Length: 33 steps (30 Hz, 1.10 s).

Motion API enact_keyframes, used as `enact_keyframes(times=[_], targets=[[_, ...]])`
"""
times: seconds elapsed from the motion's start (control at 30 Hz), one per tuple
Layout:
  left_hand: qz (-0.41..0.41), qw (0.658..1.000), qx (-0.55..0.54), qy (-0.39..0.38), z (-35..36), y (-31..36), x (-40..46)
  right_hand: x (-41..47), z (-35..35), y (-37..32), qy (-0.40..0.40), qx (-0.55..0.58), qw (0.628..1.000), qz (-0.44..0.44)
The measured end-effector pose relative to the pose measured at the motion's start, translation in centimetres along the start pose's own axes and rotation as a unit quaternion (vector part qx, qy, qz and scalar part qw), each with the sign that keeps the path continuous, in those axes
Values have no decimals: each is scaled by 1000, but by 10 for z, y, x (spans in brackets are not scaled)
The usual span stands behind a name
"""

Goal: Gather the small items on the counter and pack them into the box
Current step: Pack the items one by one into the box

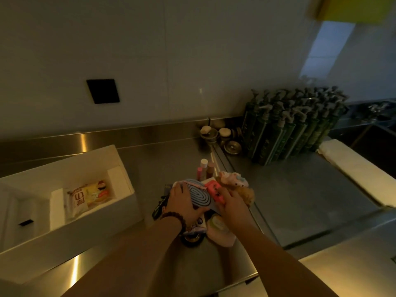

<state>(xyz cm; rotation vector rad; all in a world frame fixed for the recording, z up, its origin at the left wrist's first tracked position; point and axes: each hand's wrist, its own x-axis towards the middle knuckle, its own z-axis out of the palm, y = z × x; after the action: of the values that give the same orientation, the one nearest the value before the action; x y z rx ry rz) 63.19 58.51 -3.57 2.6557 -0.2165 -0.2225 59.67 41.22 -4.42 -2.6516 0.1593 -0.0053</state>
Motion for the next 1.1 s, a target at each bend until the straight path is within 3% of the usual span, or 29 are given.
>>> enact_keyframes(times=[0.53, 0.67, 0.8, 1.1], targets=[[17, 991, -66, 113, -8, -13, -13, -6, -10, -9, 61, 109, 992, -23], [1, 995, -50, 88, -9, -16, -20, -8, -9, -13, 50, 106, 993, -30], [-5, 996, 78, 43, -16, -10, -21, -7, -6, -9, 47, 92, 995, -15], [154, 952, 217, -148, -36, 8, 23, -11, -19, 3, 83, 97, 992, -20]])
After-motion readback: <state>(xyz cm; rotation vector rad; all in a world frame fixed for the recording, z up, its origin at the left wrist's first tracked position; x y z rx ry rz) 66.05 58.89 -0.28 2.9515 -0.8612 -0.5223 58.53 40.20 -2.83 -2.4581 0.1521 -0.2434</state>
